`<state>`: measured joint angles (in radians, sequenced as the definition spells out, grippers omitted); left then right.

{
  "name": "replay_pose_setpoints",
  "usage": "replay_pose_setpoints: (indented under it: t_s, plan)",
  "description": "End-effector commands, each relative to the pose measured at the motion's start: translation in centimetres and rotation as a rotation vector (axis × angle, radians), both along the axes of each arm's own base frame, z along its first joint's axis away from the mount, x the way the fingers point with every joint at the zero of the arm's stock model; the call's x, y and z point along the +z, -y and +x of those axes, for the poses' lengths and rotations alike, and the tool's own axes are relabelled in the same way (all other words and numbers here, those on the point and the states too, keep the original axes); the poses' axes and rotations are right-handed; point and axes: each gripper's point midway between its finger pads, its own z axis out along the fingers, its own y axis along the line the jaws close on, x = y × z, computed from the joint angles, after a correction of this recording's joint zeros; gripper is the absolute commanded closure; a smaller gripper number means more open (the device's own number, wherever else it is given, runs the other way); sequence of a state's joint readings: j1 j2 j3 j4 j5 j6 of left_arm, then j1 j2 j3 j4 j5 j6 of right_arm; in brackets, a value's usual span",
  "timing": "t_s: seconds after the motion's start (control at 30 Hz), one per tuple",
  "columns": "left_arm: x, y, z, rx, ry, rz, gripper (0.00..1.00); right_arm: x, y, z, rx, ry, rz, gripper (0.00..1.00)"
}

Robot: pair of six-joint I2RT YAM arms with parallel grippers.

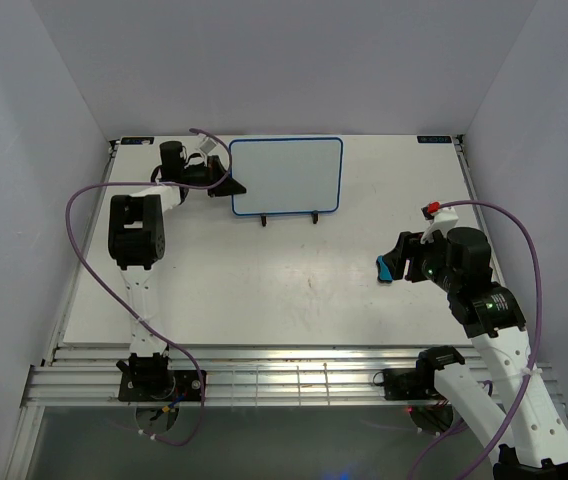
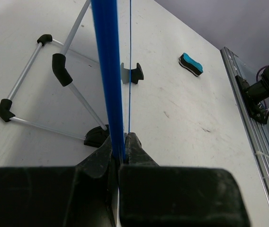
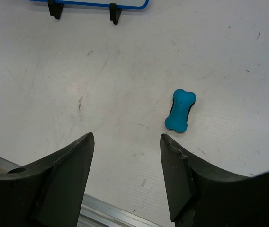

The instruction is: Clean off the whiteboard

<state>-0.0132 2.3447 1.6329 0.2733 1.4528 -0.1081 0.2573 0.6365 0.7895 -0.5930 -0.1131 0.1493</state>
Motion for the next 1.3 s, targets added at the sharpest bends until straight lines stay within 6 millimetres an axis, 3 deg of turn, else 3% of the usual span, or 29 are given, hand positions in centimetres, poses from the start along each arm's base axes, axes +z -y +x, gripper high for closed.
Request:
replay_pose_setpoints:
  t_s: [0.0, 0.3, 0.33, 0.4, 0.63, 0.9, 0.93, 1.27]
  plan:
    - [3.1, -0.4, -0.6, -0.114, 0.153, -0.042, 1.0, 2.4, -0.4, 0.3, 0.024, 0.067, 0.017, 0.36]
    - [2.2, -0.4, 0.0, -0.069, 0.154, -0.025, 1.0, 2.3, -0.5, 0.5, 0.03, 0.072, 0.02, 0.36]
    - [1.9, -2.2, 0.7, -0.033, 0.148, -0.022, 0.99, 2.3, -0.6, 0.5, 0.031, 0.07, 0.02, 0.36]
    - [1.5, -2.4, 0.9, -0.026, 0.139, -0.022, 0.99, 2.3, -0.6, 0.5, 0.031, 0.071, 0.021, 0.36]
    - [0.6, -2.5, 1.0, -0.008, 0.116, -0.016, 0.73, 2.2, -0.7, 0.4, 0.037, 0.069, 0.024, 0.36]
    - [2.2, -1.4, 0.8, -0.02, 0.167, -0.01, 0.69, 2.1, -0.7, 0.5, 0.037, 0.068, 0.025, 0.36]
    - [2.2, 0.3, 0.2, -0.048, 0.169, -0.01, 0.69, 2.1, -0.7, 0.5, 0.036, 0.07, 0.024, 0.36]
    - [1.4, 0.9, 0.0, -0.041, 0.154, -0.002, 0.67, 2.0, -0.8, 0.4, 0.041, 0.071, 0.027, 0.36]
